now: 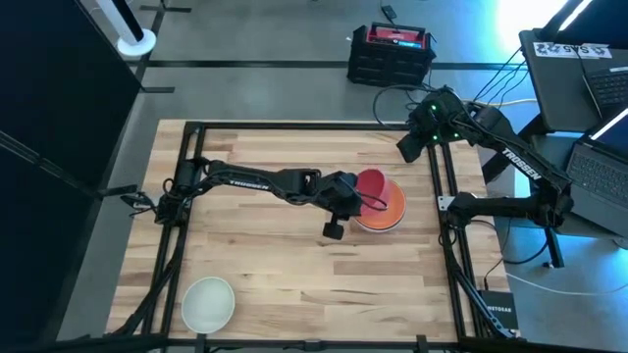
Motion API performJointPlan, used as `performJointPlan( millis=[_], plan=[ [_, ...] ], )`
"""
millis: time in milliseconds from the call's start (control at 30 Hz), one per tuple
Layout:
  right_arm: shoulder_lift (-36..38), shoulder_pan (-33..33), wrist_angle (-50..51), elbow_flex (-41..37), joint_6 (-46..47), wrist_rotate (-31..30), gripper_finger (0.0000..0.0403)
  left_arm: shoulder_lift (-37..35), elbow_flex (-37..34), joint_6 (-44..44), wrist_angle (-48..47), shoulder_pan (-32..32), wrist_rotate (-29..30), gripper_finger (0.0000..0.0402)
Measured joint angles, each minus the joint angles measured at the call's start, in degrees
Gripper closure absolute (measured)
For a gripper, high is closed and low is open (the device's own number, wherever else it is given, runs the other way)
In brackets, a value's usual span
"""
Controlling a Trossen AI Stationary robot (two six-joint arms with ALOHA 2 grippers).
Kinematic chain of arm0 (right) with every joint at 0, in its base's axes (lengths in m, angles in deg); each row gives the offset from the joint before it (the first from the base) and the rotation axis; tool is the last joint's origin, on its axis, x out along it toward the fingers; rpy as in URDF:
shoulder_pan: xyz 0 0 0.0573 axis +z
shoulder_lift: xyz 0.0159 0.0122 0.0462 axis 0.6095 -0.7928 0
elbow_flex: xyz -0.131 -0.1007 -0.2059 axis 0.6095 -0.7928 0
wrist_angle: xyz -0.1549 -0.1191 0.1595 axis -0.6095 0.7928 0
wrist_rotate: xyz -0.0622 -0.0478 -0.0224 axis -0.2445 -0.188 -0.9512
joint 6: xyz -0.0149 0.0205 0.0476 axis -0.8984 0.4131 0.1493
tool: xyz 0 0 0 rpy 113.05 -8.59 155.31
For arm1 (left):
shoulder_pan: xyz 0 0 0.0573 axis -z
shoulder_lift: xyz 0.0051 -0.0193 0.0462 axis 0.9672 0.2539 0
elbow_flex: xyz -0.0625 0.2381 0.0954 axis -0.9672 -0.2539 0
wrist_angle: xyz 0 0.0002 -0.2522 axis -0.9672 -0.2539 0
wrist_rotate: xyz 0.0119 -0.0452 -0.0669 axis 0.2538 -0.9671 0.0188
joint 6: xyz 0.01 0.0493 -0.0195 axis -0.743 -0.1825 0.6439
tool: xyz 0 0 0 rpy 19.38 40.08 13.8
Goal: Nest bowls inside each other
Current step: Stack the pink bowl on top of the orange bowl, then stack the gray bowl on top the pink bowl
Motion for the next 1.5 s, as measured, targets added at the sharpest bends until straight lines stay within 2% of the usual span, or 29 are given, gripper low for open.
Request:
performJointPlan(
  millis=[333, 800, 1033, 1167, 1300, 1367, 1500],
  plan=[
    [0.0, 0.0, 0.0, 0.0, 0.0, -0.1, 0.015, 0.0, 0.0, -0.7, 0.9, -0.2, 0.0, 0.0328],
    [0.0, 0.0, -0.3, 0.0, -0.6, 0.0, 0.015, -0.8, -0.1, 2.4, -4.5, -0.2, 0.2, 0.0257],
    [0.0, 0.0, -1.2, -1.2, -3.9, 5.3, 0.015, -12.1, 0.0, 11.1, -26.0, 3.7, 0.4, 0.0257],
    [0.1, 0.0, -2.8, -4.5, -6.2, 8.3, 0.015, -17.8, -0.1, 14.3, -43.7, 9.3, 1.0, 0.0266],
    [0.1, 0.0, -5.1, -9.1, -7.4, 13.5, 0.015, -21.9, -1.4, 23.3, -59.3, 17.1, 0.9, 0.0276],
    [0.1, 0.3, -6.8, -10.4, -7.4, 15.9, 0.015, -22.9, -3.1, 29.0, -61.5, 21.6, 0.1, 0.0277],
    [0.1, 1.4, -9.5, -11.2, -6.9, 18.5, 0.015, -23.6, -7.4, 37.7, -58.9, 30.2, -0.9, 0.0278]
  ],
)
